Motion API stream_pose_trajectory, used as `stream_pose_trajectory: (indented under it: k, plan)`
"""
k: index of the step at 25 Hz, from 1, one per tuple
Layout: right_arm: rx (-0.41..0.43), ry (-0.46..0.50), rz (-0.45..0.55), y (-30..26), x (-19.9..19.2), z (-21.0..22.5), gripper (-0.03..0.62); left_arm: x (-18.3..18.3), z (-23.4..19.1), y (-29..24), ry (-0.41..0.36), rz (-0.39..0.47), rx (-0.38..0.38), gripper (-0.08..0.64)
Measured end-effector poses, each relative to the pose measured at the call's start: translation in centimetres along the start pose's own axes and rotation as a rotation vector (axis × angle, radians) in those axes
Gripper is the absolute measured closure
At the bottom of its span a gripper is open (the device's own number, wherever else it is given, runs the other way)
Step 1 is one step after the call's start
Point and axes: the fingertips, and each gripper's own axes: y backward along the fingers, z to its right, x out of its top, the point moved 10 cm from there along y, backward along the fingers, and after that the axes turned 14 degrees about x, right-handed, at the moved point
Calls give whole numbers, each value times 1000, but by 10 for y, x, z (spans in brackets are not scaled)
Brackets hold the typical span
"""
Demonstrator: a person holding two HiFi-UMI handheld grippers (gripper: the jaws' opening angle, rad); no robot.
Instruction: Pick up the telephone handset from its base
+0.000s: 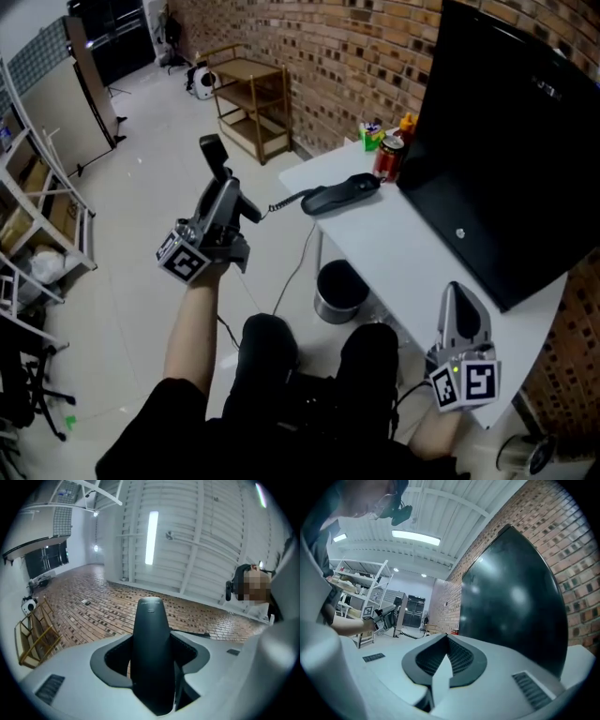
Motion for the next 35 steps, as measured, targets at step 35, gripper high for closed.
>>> stream_pose_trajectory:
  k: [35]
  plan:
    - [-33,-13,75,0,0,-1,583,1,13,27,-79,-56,-42,313]
